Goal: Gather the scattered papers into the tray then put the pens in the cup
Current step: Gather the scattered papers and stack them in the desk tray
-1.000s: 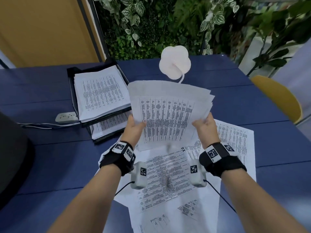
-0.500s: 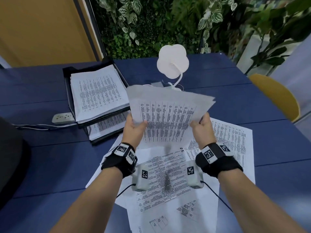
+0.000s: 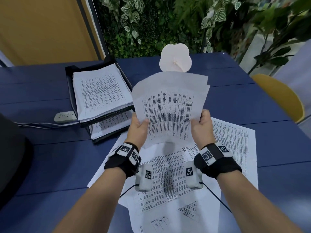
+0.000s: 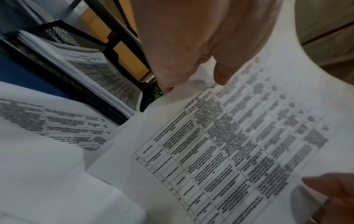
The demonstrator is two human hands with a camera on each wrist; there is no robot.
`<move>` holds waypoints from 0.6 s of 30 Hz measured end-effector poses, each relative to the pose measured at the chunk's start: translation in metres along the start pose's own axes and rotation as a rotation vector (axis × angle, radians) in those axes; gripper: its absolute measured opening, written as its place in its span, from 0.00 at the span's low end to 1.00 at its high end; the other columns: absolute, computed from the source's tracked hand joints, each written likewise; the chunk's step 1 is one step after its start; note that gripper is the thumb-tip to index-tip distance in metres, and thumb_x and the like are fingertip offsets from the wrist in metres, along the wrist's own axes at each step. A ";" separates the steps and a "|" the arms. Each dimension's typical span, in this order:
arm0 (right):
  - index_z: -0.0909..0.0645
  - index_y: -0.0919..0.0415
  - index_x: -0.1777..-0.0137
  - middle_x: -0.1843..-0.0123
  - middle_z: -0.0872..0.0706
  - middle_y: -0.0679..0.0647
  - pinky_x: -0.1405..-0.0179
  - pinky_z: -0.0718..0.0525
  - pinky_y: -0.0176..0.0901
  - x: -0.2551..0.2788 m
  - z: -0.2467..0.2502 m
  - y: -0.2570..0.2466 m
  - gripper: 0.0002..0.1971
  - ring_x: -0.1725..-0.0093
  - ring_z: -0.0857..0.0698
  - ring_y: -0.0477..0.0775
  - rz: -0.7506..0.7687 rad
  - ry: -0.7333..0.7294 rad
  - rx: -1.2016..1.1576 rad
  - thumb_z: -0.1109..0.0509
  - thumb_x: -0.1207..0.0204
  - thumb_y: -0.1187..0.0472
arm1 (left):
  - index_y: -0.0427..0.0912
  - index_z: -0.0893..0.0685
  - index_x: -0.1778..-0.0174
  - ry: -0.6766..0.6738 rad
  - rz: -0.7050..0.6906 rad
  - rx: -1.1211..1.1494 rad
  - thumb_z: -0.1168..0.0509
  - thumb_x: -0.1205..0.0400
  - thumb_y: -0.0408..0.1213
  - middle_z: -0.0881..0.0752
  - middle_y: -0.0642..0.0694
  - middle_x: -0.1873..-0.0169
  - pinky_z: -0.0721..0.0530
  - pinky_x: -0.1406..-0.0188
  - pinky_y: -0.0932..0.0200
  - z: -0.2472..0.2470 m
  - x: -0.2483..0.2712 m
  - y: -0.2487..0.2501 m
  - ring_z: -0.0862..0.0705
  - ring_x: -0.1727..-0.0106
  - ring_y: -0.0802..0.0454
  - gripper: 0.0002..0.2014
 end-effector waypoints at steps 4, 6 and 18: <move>0.36 0.57 0.31 0.54 0.21 0.49 0.70 0.26 0.39 0.002 0.002 0.006 0.19 0.69 0.28 0.46 -0.096 -0.062 0.053 0.46 0.20 0.72 | 0.45 0.42 0.20 -0.038 0.030 -0.032 0.38 0.18 0.47 0.29 0.44 0.24 0.31 0.24 0.40 0.005 -0.006 -0.013 0.28 0.26 0.47 0.32; 0.38 0.56 0.26 0.44 0.21 0.49 0.62 0.18 0.43 0.003 0.001 0.009 0.24 0.61 0.25 0.45 -0.120 -0.093 0.085 0.48 0.21 0.73 | 0.45 0.38 0.21 -0.091 0.068 -0.095 0.39 0.18 0.47 0.26 0.46 0.26 0.30 0.25 0.41 0.004 -0.010 -0.022 0.26 0.27 0.49 0.29; 0.28 0.64 0.30 0.41 0.21 0.51 0.46 0.22 0.44 0.011 -0.004 0.034 0.16 0.45 0.20 0.52 -0.304 -0.209 0.129 0.39 0.16 0.65 | 0.43 0.36 0.23 0.066 0.014 0.047 0.43 0.13 0.41 0.25 0.51 0.31 0.31 0.31 0.55 0.030 -0.015 -0.003 0.27 0.30 0.55 0.22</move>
Point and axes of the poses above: each hand's wrist, its own x-axis away from the middle knuckle, its own z-axis out of the back of the hand, y = z × x, the point moved 4 cm from there along -x, towards the middle knuckle
